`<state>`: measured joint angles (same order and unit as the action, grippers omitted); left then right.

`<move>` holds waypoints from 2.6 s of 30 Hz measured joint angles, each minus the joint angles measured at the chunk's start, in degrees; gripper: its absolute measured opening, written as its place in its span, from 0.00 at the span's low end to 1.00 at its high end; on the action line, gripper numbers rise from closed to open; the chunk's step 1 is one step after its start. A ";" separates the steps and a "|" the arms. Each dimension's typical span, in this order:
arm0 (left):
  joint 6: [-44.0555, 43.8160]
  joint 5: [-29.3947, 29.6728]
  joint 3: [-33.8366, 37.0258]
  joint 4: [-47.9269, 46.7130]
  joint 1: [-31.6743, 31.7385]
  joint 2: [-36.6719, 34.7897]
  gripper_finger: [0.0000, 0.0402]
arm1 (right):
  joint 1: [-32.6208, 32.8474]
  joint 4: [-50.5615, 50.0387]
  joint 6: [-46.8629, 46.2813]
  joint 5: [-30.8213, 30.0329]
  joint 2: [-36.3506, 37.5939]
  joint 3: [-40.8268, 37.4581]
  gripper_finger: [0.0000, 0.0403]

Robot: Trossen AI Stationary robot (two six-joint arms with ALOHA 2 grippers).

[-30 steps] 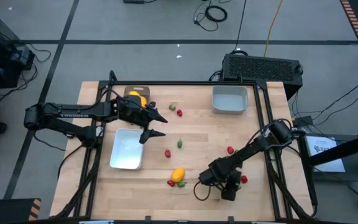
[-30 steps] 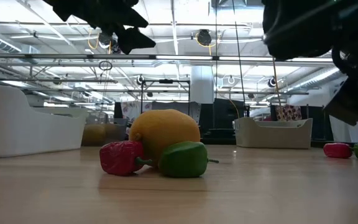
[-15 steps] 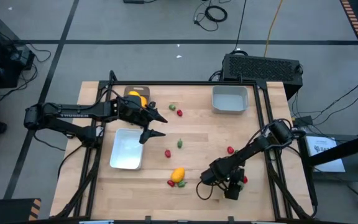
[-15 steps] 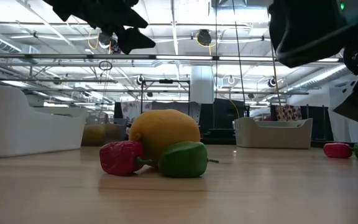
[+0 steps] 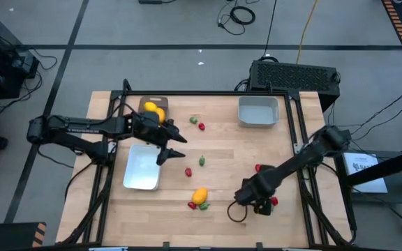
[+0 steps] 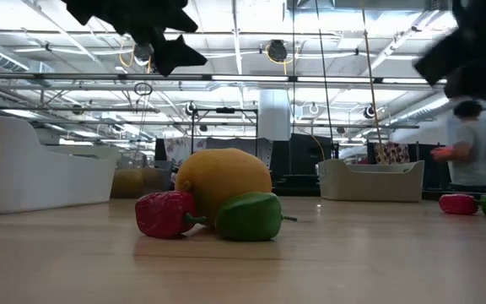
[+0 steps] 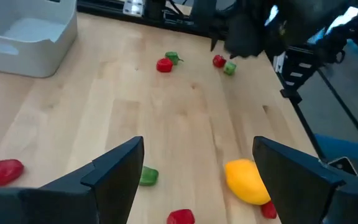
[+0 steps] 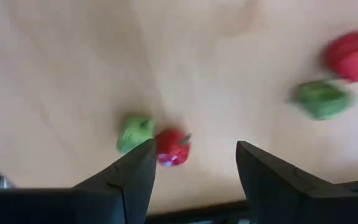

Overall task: Sort produce into baskets
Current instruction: Put the yellow lemon into the black bin

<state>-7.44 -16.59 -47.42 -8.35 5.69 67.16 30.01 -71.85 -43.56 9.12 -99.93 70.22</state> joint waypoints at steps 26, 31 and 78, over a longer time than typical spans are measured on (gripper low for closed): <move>-29.25 22.77 -23.00 -11.25 -28.71 30.43 0.77 | 14.85 24.84 -12.59 -57.80 3.13 -3.28 0.52; -36.73 22.67 -28.97 -22.52 -28.65 36.84 0.77 | 14.28 23.18 -11.13 -58.36 1.99 -3.30 0.52; -30.52 22.81 -33.70 -32.62 -28.43 49.37 0.77 | 13.43 23.86 -10.92 -58.74 2.00 -3.30 0.52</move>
<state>-37.96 6.22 -81.12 -40.96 -22.74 116.53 43.44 -47.99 -54.48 -49.63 -97.93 66.92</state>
